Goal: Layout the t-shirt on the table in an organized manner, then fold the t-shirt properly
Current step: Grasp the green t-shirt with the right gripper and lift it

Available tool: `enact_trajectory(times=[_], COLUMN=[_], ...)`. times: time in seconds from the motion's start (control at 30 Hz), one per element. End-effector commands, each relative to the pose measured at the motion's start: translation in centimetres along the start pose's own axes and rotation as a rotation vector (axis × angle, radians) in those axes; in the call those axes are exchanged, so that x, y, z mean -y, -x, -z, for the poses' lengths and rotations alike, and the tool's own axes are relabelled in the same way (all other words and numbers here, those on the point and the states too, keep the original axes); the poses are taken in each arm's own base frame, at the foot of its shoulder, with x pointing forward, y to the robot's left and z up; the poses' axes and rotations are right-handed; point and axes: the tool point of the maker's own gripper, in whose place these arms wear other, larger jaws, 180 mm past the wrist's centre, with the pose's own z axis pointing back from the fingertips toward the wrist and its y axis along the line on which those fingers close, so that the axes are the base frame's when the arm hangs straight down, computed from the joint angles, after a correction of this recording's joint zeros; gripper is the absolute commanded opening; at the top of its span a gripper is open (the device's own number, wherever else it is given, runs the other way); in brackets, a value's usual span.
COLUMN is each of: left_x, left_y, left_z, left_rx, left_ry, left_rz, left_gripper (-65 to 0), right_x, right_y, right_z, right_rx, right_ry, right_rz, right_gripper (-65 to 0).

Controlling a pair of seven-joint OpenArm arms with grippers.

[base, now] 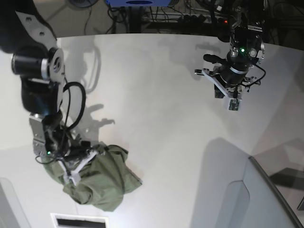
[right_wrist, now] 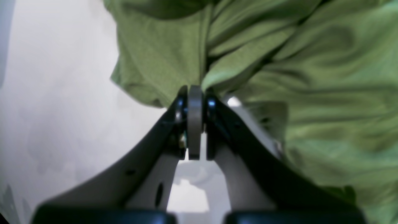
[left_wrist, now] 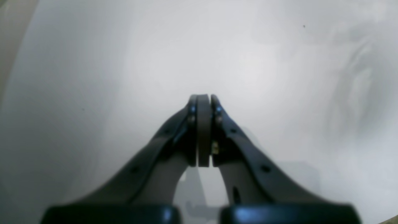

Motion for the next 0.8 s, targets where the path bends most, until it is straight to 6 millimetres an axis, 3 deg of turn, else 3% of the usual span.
enact_trajectory(times=[0.0, 0.33, 0.47, 0.67, 0.77], left_x=[-0.4, -1.0, -1.1, -1.3, -1.3], left_y=[-1.3, 0.0, 0.2, -0.3, -0.7], left_z=[-0.2, 1.5, 1.7, 2.1, 2.4], left_rx=[0.043, -0.006, -0.016, -0.01, -0.002], left_ry=[-0.011, -0.024, -0.025, -0.029, -0.029], left_rz=[0.009, -0.006, -0.006, -0.008, -0.014], left_gripper=[-65.0, -65.0, -65.0, -65.0, -65.0], right_x=[-0.6, -10.9, -12.9, -18.0, -19.2], right_y=[-1.8, 5.5, 9.1, 14.8, 15.8], right_z=[-0.8, -4.2, -5.9, -7.5, -7.7], right_rx=[0.048, -0.012, -0.048, -0.119, -0.138], right_ry=[-0.011, -0.107, -0.137, -0.245, -0.274], right_rz=[-0.029, -0.326, -0.346, -0.413, -0.447], right_gripper=[-65.0, -65.0, -65.0, -64.5, -57.0])
